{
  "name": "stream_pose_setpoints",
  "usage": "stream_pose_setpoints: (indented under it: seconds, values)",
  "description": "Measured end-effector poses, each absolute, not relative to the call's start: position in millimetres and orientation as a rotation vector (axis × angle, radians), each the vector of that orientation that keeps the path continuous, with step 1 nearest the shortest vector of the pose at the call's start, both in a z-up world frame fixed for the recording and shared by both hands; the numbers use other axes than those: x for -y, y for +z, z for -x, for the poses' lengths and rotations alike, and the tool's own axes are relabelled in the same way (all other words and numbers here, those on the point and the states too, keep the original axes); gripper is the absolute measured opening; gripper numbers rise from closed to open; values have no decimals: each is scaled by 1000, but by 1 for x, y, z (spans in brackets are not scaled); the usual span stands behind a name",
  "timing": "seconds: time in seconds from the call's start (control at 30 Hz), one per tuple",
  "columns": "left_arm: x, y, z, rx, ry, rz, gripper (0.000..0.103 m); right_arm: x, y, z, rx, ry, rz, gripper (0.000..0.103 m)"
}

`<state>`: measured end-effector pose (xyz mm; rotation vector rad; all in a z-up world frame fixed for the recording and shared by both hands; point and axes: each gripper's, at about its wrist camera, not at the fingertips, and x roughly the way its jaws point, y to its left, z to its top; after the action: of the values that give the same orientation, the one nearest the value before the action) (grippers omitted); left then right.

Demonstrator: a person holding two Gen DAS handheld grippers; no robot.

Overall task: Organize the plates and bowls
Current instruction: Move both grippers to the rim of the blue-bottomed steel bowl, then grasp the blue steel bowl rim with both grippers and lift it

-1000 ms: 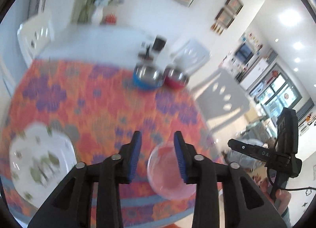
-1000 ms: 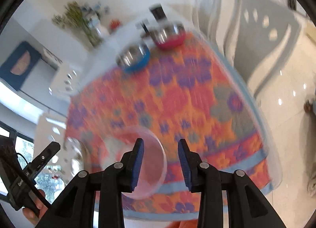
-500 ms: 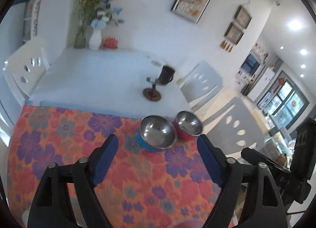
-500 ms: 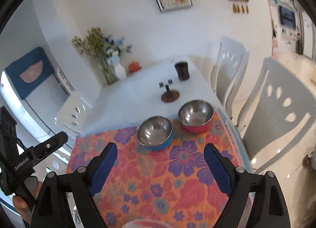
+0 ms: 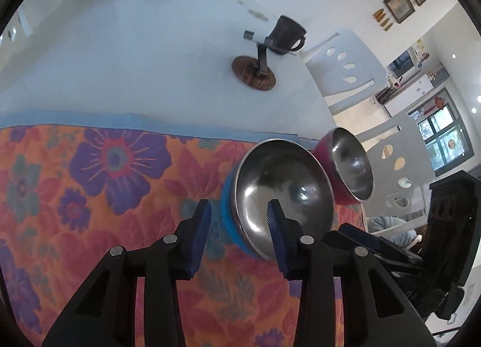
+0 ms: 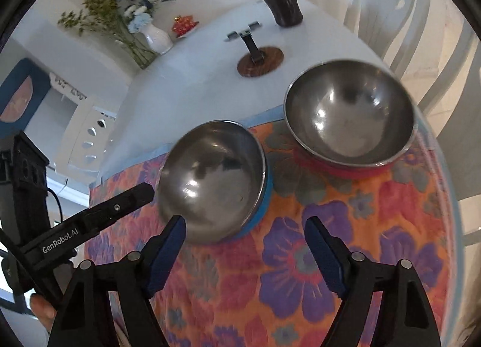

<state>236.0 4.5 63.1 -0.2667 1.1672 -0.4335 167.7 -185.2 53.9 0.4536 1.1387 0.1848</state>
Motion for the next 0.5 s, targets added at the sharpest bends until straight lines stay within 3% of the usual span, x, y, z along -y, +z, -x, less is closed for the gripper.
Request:
stream_pose_setpoints:
  seconds: [0.1, 0.17, 0.27, 0.3, 0.37, 0.43, 0.5]
  values:
    - [6, 50, -245, -1198, -426, 241, 34, 184, 40, -182, -1155, 208, -451, 64]
    - [10, 44, -249, -1213, -423, 228, 30, 184, 32, -188, -1148, 213, -448, 61]
    - [11, 38, -253, -1215, -429, 246, 21, 185, 27, -190, -1128, 205, -457, 57]
    - [11, 37, -254, -1210, -422, 248, 13, 185, 26, -191, -1125, 203, -456, 56]
    - [12, 38, -253, -1176, -396, 241, 10, 185, 23, -196, -1122, 204, -443, 52]
    - [13, 37, -255, -1163, -376, 233, 9, 183, 22, -201, -1114, 204, -414, 34]
    - [12, 39, -255, -1159, -379, 237, 9, 180, 23, -202, -1108, 187, -367, 29]
